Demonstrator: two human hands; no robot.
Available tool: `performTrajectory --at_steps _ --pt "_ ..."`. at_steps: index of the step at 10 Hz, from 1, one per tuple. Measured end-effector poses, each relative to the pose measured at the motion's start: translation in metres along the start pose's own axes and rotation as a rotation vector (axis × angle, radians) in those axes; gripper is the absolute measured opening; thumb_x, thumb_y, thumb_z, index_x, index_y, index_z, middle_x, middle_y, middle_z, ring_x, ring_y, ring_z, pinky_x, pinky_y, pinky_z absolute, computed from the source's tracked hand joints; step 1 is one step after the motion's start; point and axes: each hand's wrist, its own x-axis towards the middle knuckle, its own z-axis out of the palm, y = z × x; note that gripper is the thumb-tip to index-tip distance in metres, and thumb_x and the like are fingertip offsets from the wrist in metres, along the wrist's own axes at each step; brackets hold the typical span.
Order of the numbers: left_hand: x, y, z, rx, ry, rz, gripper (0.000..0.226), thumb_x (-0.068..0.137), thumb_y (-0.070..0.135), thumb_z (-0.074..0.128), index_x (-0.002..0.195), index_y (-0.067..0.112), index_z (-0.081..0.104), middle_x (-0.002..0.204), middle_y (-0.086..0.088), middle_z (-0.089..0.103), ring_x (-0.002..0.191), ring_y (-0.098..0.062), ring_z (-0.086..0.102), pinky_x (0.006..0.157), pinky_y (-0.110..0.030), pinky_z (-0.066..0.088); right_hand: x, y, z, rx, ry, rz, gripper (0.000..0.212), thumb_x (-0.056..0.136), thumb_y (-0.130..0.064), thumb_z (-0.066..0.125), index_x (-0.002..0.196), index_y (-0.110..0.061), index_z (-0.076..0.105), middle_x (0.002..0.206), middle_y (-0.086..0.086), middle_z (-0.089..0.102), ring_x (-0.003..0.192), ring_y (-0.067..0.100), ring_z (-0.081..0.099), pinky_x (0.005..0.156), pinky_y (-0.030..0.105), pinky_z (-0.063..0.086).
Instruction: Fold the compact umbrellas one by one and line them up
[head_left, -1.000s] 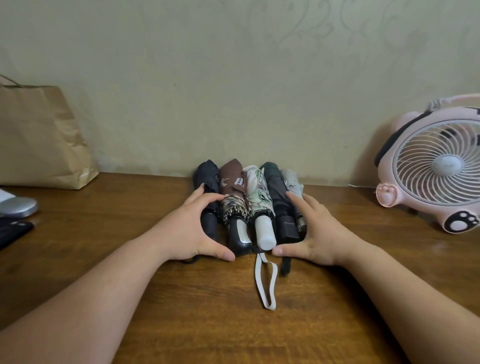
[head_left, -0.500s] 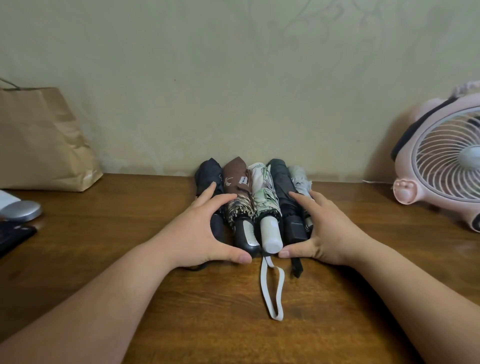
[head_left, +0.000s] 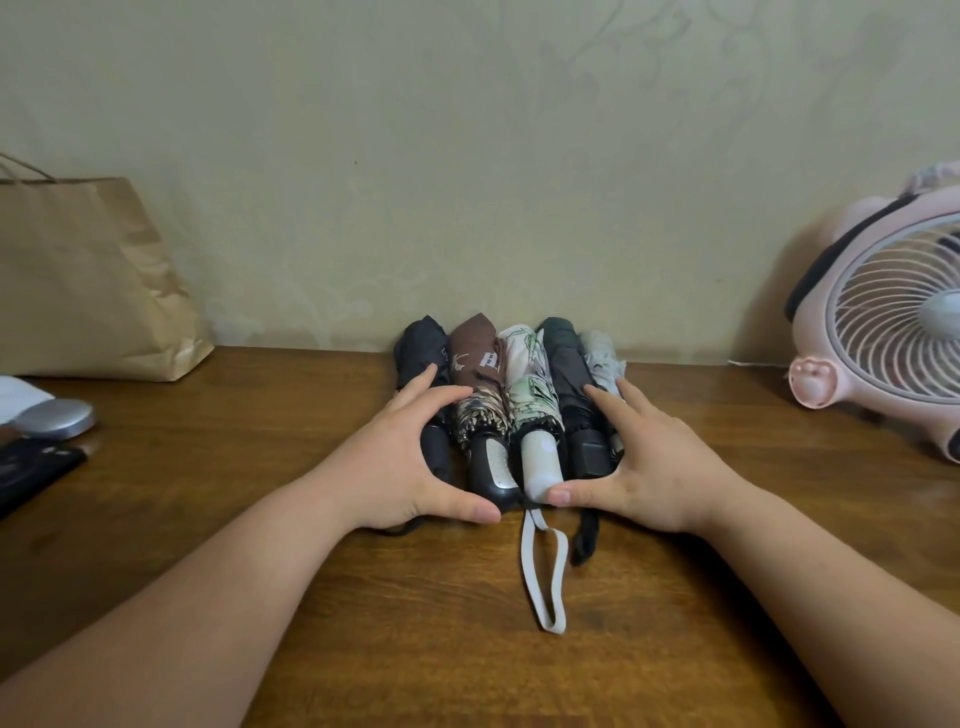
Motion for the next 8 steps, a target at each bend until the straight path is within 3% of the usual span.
performTrajectory --at_steps 2,4,5,6,7,8 --pt "0.000 -0.002 -0.005 0.012 -0.003 0.013 0.130 0.037 0.066 0.094 0.149 0.055 0.030 0.168 0.025 -0.002 0.149 0.005 0.010 0.116 -0.021 0.018 0.001 0.002 0.001 0.097 -0.005 -0.002 0.153 0.033 -0.105 0.059 0.162 -0.035 0.014 0.171 -0.003 0.002 0.157 0.015 0.007 0.126 0.043 0.022" --pt "-0.001 -0.004 -0.004 0.026 0.015 0.024 0.140 0.041 0.062 0.096 0.156 0.053 0.016 0.168 0.026 0.000 0.149 0.005 0.010 0.118 -0.022 0.017 0.000 -0.004 -0.003 -0.004 -0.047 0.029 0.152 0.036 -0.107 0.053 0.162 -0.035 0.005 0.171 -0.002 -0.002 0.155 0.024 0.020 0.121 0.045 0.031" --pt "-0.002 -0.005 -0.006 0.026 0.025 0.028 0.136 0.040 0.068 0.094 0.154 0.053 0.022 0.168 0.025 0.001 0.149 0.005 0.011 0.119 -0.024 0.018 -0.003 -0.010 -0.007 -0.127 -0.053 0.041 0.148 0.042 -0.108 0.047 0.161 -0.034 -0.001 0.171 0.002 -0.003 0.154 0.028 0.022 0.119 0.047 0.035" --pt "-0.010 0.002 -0.007 0.042 0.047 0.012 0.130 0.038 0.091 0.077 0.152 0.054 0.027 0.168 0.023 0.004 0.155 -0.007 0.011 0.127 -0.044 0.018 -0.011 -0.014 -0.011 -0.164 -0.026 0.048 0.144 0.044 -0.109 0.044 0.161 -0.035 0.003 0.171 0.003 0.002 0.154 0.029 0.021 0.119 0.049 0.034" --pt "-0.028 0.021 -0.011 0.093 0.195 0.014 0.112 0.057 0.097 0.057 0.152 0.043 0.035 0.165 0.015 0.025 0.154 -0.010 0.019 0.126 -0.045 0.023 -0.024 -0.016 -0.023 -0.112 0.000 0.055 0.135 0.049 -0.106 0.046 0.160 -0.038 0.013 0.170 0.002 0.010 0.154 0.027 0.021 0.120 0.049 0.033" --pt "-0.048 0.038 -0.021 0.191 0.285 0.010 0.064 0.082 0.066 0.071 0.136 0.035 0.055 0.137 0.018 0.055 0.129 -0.006 0.051 0.108 -0.033 0.045 -0.046 -0.020 -0.041 -0.141 0.027 0.002 0.122 0.059 -0.099 0.052 0.159 -0.037 0.020 0.167 0.000 0.022 0.152 0.023 0.026 0.120 0.044 0.032"
